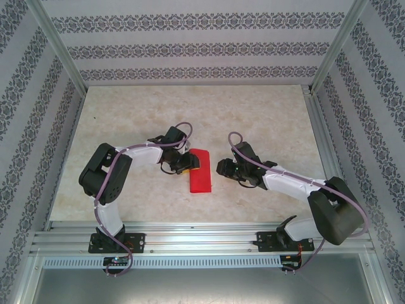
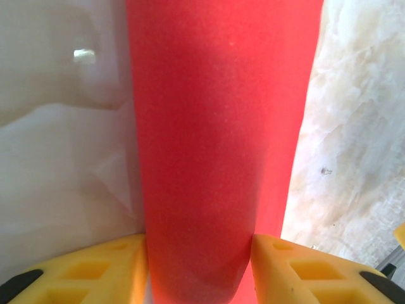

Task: Fold a paper plane with a square sheet of paper (fold left side to right side)
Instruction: First fold in half a square sheet of paper at the center of the table, then press the square sheet of paper at the center of the table.

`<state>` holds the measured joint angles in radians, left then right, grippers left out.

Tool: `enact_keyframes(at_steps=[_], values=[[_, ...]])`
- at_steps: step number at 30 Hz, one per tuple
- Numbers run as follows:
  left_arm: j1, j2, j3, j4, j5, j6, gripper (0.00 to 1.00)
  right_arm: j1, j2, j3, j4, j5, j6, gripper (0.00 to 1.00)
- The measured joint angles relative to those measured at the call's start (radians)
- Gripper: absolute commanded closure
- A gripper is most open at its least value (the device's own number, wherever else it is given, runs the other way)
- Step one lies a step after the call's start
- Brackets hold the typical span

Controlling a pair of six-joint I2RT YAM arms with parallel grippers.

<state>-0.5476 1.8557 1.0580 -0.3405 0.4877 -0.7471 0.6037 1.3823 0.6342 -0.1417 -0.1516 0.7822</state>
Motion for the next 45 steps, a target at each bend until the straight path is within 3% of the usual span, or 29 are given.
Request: enact_keyframes(at_steps=[5,24,45], values=[[-0.035,0.022,0.036,-0.007,-0.022,0.001,0.52,0.000,0.018,-0.002,0.011,-0.013,0.000,0.61],[-0.043,0.031,0.047,-0.033,-0.061,0.005,0.65,0.000,0.035,-0.002,0.029,-0.027,0.000,0.62],[-0.043,0.014,0.011,0.020,-0.064,-0.022,0.61,0.031,0.092,0.009,0.044,-0.053,0.001,0.62]])
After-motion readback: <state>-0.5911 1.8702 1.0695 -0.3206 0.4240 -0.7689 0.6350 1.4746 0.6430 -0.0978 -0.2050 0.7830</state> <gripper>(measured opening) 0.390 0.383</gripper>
